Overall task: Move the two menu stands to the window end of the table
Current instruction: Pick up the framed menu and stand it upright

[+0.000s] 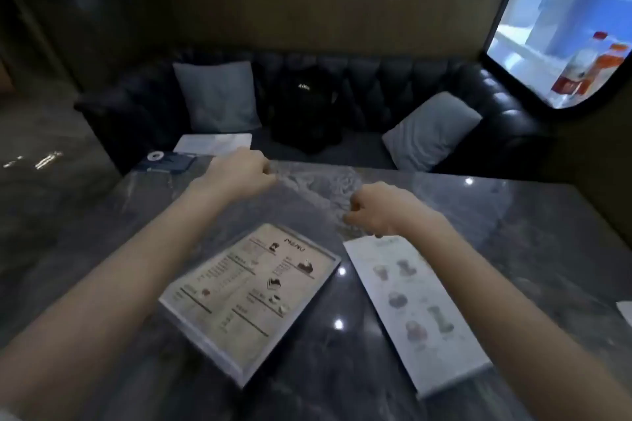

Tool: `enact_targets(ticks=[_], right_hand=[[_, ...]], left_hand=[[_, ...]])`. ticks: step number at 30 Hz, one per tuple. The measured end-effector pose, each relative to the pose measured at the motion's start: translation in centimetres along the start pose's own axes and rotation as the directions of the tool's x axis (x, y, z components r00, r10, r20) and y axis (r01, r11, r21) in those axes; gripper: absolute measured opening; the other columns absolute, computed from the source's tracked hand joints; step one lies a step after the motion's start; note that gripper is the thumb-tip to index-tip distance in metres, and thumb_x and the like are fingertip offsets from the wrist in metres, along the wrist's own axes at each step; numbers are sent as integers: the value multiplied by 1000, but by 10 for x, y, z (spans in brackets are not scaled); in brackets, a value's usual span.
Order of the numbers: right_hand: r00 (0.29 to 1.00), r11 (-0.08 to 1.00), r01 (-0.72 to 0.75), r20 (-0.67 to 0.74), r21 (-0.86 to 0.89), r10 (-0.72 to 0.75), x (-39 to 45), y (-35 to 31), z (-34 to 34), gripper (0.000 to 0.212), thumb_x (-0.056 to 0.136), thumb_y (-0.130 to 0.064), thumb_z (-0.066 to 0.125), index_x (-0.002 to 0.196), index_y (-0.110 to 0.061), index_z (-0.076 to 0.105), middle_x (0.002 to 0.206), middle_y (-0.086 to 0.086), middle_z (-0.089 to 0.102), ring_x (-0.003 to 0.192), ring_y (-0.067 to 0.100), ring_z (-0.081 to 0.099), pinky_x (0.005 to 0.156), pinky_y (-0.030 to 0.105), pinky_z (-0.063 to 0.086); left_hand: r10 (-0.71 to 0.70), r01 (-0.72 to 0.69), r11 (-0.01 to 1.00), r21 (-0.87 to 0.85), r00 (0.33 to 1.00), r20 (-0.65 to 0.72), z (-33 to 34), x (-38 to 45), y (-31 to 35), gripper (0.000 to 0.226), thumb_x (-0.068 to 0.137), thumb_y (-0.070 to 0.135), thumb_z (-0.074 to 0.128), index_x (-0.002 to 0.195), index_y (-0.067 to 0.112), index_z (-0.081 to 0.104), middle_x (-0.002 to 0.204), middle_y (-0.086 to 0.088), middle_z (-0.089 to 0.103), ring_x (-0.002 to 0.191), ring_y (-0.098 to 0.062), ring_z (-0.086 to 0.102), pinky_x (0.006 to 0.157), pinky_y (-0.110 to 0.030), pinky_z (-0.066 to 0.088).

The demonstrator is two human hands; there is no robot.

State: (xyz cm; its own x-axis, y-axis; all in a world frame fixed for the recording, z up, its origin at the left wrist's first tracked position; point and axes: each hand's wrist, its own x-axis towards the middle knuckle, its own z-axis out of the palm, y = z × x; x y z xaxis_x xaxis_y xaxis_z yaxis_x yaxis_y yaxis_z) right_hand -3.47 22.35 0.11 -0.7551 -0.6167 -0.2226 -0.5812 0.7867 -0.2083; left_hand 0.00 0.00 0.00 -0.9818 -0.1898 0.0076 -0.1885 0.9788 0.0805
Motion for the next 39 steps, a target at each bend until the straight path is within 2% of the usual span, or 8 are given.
enact_targets(ticks=[6, 9, 14, 18, 21, 28, 35, 39], right_hand=[[996, 990, -90, 18, 108, 89, 13, -14, 91, 33, 89, -37, 47, 101, -6, 51, 104, 17, 63, 96, 34, 60, 68, 35, 40], [974, 890, -199, -20, 411, 227, 12, -26, 140, 44, 89, -35, 49, 120, -6, 38, 120, 18, 56, 106, 35, 55, 79, 41, 46], [933, 569, -211, -11, 795, 361, 12, -45, 201, 55, 86, -18, 55, 133, -3, 31, 133, 15, 47, 122, 27, 46, 101, 42, 42], [861, 70, -329, 268, 942, 432, 14, -52, 225, 45, 81, -8, 61, 120, -1, 39, 111, 7, 62, 98, 19, 62, 63, 13, 52], [818, -194, -419, 461, 887, 344, 17, -54, 230, 37, 81, -6, 61, 115, 1, 48, 96, 7, 67, 82, 16, 66, 54, 20, 54], [826, -351, -411, 506, 842, 247, 23, -48, 225, 28, 81, 5, 58, 107, -4, 50, 102, 13, 68, 85, 25, 70, 55, 30, 60], [852, -245, -455, 499, 856, 161, 24, -42, 220, 28, 83, 3, 58, 110, 2, 52, 97, 13, 71, 81, 25, 72, 59, 36, 62], [836, -199, -478, 513, 855, 195, 26, -44, 218, 25, 82, 4, 57, 107, 3, 53, 96, 14, 70, 80, 25, 71, 58, 35, 62]], left_hand=[[-121, 114, 989, -94, 990, -75, 79, -10, -34, 27, 89, 34, 44, 96, 14, 61, 103, -12, 65, 92, -34, 59, 67, -35, 43], [-166, 155, 976, -151, 984, -64, 115, -13, -50, 32, 92, 31, 43, 113, 10, 55, 116, -14, 58, 106, -33, 53, 79, -39, 44], [-180, 184, 981, -60, 981, 74, 160, -19, -71, 47, 93, 33, 42, 134, 9, 36, 141, -15, 38, 129, -31, 35, 101, -48, 33], [-248, 251, 968, -14, 963, 103, 183, -25, -87, 55, 95, 37, 34, 141, 9, 25, 152, -15, 22, 139, -29, 19, 113, -47, 17], [-305, 306, 952, -9, 949, 77, 192, -29, -99, 52, 95, 37, 30, 137, 7, 30, 148, -18, 28, 137, -31, 24, 112, -48, 17], [-387, 441, 889, -125, 869, 309, 202, -25, -118, 54, 94, 48, 19, 97, 9, 56, 98, -13, 63, 82, -26, 55, 75, -37, 44], [-382, 435, 884, -170, 883, 272, 206, -24, -120, 59, 93, 50, 25, 72, 6, 57, 66, -6, 59, 57, -17, 57, 47, -25, 38], [-385, 438, 882, -176, 883, 268, 204, -28, -119, 57, 93, 52, 26, 66, 9, 52, 65, -6, 58, 57, -19, 57, 51, -29, 42]])
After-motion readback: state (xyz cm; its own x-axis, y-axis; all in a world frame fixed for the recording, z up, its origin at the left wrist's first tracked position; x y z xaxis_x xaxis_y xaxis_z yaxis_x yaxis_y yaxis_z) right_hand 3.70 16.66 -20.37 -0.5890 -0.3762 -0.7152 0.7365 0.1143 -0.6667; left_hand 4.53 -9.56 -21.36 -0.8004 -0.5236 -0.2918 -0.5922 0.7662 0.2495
